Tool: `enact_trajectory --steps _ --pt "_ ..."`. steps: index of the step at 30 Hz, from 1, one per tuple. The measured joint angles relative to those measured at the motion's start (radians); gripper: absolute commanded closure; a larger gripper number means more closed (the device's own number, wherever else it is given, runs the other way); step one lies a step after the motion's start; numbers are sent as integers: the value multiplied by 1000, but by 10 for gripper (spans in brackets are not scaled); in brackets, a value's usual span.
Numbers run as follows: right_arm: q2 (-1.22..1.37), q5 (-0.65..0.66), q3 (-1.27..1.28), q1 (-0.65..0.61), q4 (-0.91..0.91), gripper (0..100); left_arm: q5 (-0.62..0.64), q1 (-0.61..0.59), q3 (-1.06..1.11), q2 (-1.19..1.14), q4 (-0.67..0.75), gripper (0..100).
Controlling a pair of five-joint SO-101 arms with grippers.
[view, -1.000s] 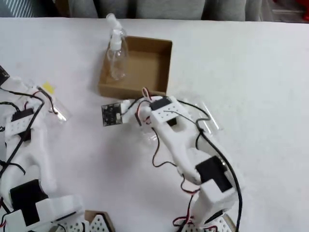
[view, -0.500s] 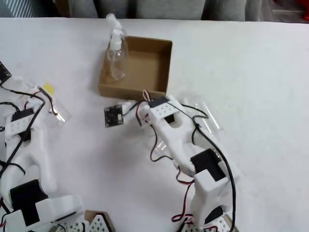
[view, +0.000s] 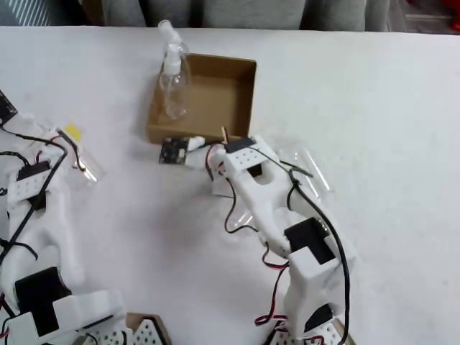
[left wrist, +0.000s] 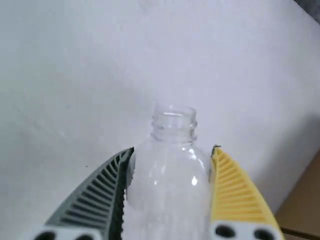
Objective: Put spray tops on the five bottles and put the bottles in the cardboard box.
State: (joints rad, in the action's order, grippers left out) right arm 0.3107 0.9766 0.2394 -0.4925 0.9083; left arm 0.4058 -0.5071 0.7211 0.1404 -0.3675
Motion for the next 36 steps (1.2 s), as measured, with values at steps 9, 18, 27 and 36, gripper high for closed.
enact_trajectory --steps 9,18,27,36 --pt "-261 -512 -69 48 219 980 0 69 0 9 0 973" --pt "-540 -882 -69 288 402 981 -97 196 81 420 -8 972" --pt "-726 -896 -69 338 425 981 -170 545 262 908 -8 972" --pt "-1120 -896 -132 284 301 981 -172 815 482 1152 -9 970"
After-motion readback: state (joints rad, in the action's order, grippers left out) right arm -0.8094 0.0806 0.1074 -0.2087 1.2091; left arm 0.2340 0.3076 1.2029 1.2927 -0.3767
